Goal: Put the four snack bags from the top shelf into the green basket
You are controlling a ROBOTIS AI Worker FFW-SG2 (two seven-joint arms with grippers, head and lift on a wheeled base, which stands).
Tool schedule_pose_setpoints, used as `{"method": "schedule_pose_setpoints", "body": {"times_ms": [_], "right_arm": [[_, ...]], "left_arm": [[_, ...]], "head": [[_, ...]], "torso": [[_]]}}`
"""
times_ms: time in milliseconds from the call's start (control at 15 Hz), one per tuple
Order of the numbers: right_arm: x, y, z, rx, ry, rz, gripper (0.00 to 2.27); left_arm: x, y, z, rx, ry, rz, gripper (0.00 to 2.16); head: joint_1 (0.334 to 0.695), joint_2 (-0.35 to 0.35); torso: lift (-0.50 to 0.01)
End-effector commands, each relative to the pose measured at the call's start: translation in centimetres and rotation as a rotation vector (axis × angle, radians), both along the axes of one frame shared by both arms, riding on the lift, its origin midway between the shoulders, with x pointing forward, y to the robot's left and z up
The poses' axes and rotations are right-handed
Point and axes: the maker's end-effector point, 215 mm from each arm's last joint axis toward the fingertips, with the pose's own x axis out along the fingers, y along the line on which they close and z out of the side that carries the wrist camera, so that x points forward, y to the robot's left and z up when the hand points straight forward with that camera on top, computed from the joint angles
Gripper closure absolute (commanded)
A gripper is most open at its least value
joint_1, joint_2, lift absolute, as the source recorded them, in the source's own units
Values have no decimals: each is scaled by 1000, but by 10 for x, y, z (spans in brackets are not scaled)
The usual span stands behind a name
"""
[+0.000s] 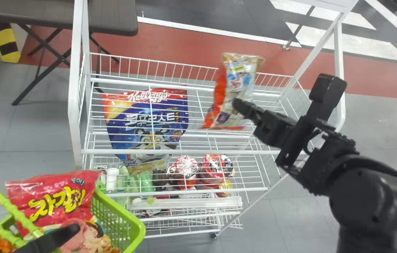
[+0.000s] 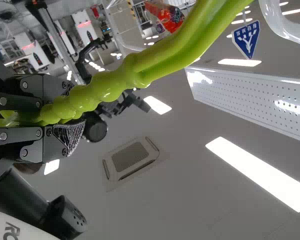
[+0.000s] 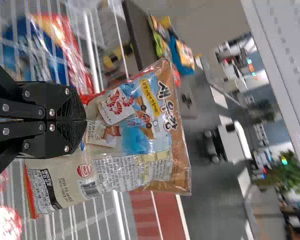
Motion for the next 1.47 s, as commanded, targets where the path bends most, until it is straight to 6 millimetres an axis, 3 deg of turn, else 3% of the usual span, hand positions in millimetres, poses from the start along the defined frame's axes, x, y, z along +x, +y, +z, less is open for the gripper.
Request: {"method": "schedule_pose_setpoints", "body": {"times_ms": [0,333,533,733,933,1400], "right_arm": [[-37,56,-2,56,46,115,2253],[-126,151,-21,172,267,406,2253],[-139,187,-2,216,235,510,2253],[-149,210,7,252,229,575,2253],[-162,230,1,328,267,637,2253],[-176,249,-57,457,447,664,2253]], "left_arm": [[0,-2,2,-9,-8,-5,2148],[-1,-6,1,-11,-7,-15,2148],[-2,-11,1,-13,-11,-25,2148],[-3,-12,2,-14,-11,-28,2148],[-1,-13,4,-16,-19,-29,2148],[2,-16,10,-25,-32,-46,2148]], "head": [[695,-285],[695,-132],[695,-40],[695,11],[695,61],[695,132]], "torso": [[0],[0],[0],[0],[0],[0]]}}
